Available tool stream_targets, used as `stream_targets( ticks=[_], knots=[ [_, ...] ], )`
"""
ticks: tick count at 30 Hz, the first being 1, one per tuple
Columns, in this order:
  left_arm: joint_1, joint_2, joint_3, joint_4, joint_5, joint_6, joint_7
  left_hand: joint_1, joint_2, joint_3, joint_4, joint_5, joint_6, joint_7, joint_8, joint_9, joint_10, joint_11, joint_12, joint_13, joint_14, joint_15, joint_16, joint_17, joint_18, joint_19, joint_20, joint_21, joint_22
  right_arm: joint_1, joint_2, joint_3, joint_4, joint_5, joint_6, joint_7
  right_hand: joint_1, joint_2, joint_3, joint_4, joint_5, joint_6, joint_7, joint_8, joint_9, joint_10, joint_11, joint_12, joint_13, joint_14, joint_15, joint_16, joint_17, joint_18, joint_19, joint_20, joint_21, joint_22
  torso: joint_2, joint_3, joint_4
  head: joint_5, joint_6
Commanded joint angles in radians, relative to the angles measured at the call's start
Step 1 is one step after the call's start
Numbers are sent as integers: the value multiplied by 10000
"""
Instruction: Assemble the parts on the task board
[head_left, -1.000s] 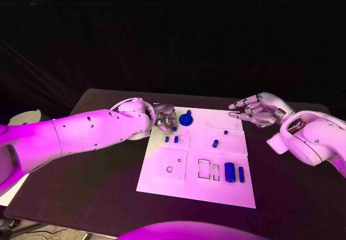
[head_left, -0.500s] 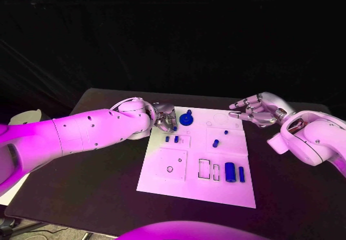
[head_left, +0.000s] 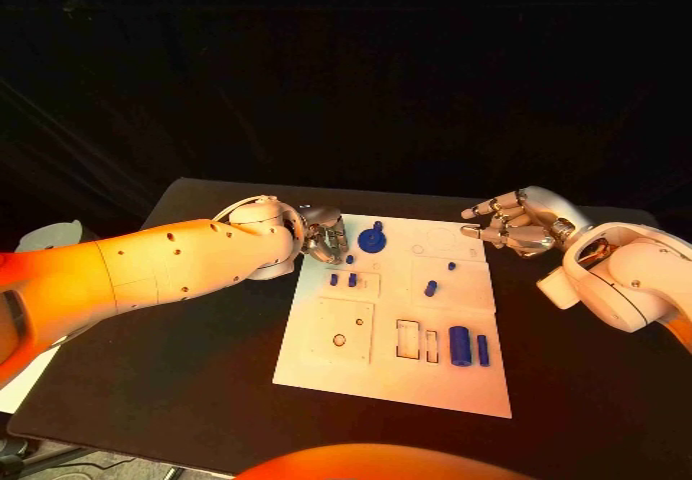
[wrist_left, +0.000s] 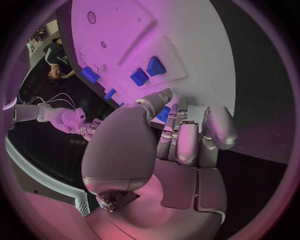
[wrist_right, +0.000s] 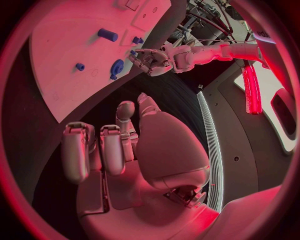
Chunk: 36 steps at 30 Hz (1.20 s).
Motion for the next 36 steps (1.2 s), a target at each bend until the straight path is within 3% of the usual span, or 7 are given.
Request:
stream_targets(
  ticks=[1, 7, 9, 13, 19, 25, 36],
  knots=[
    [13, -167, 12, 116, 777, -580, 396, 30, -133, 62, -28, -15, -66, -32, -26, 11, -161, 4, -66, -11, 201, 72, -56, -24, 75, -29, 69, -180, -138, -6, -34, 0, -107, -1116, 168, -305, 389, 3, 136, -154, 62, 237, -1, 64, 27, -744, -69, -1318, -1035, 622, -96, -152, 891, 253, -215, -19, -248, -156, -7, 1, -5, -37, 23],
    [95, -698, 50, 321, 4043, -1470, 1901, 174, -18, 245, -109, -5, 162, -39, 73, 53, -309, 10, -7, -3, -174, 72, -690, -1226, 365, -531, 83, -1575, -1254, -14, -104, 0, -297, -2968, 235, -572, 1282, -229, 817, -302, -186, 884, 8, 217, 39, -1166, 39, -4087, -3588, 572, -63, -462, 553, 302, -270, -24, -462, -437, -22, 4, -14, -93, 61],
    [114, -860, 52, 380, 5993, -1614, 2526, 207, 31, 327, -137, -17, 260, -24, 91, 54, -206, 11, 105, 31, -662, 74, -1367, -2334, 569, -1033, 97, -2695, -2114, -24, -121, 0, -312, -3651, 292, -687, 1410, -347, 1034, -304, -274, 1071, -2, 244, 39, -1151, 48, -4737, -4266, 581, -26, -476, 547, 307, -266, 5, -492, -474, -27, 4, -8, -111, 84],
    [132, -1150, 43, 589, 10552, -1643, 3748, 232, 196, 296, -164, -40, 391, -71, 135, 63, 222, -91, 427, 132, -993, 10, -1752, -2948, 687, -1371, 49, -3375, -2612, -85, -134, 0, -214, -5266, 416, -1124, 1503, -617, 1513, -233, -504, 1240, -7, 124, 1, -813, 101, -5680, -5551, 588, 18, -524, 511, 328, -277, 40, -582, -591, -17, -3, -3, -179, 138],
    [122, -1449, -9, 1083, 14248, -1429, 4961, -28, 304, -90, -66, -60, 469, -57, 164, 54, -10, -48, 501, 95, -1911, 64, -2811, -4641, 889, -2170, 92, -4824, -3656, -234, -52, 1, 88, -7207, 772, -1867, 1563, -867, 2281, -155, -1609, 1408, -36, -14, 2, -608, 144, -6348, -6687, 583, 58, -582, 461, 397, -380, 105, -824, -937, -16, -9, -7, -403, 211],
    [104, -1570, -56, 1459, 15152, -1222, 5304, -160, 469, -441, 10, -60, 654, -166, 275, 81, 185, -150, 768, 157, -1953, 10, -2819, -4758, 906, -2177, 78, -4996, -3781, -299, 161, -2, 108, -8130, 1013, -2166, 1448, -1090, 2712, -82, -1814, 1406, -116, -75, -6, -667, 119, -6631, -7271, 537, 55, -784, 227, 467, -504, 103, -1081, -1291, -11, -25, -18, -594, 387],
    [92, -1617, -72, 1746, 15414, -1079, 5460, -137, 529, -572, -21, -57, 735, -215, 334, 87, 273, -207, 911, 198, -1972, -33, -2823, -4821, 908, -2155, 40, -5056, -3828, -440, 750, -57, -344, -8527, 1226, -2219, 1284, -1259, 3372, -68, -1899, 1321, -198, -94, -12, -780, 75, -6899, -8065, 456, -107, -1300, -367, 593, -701, -33, -1612, -1991, 3, -2, -19, -607, 331]
  ],
)
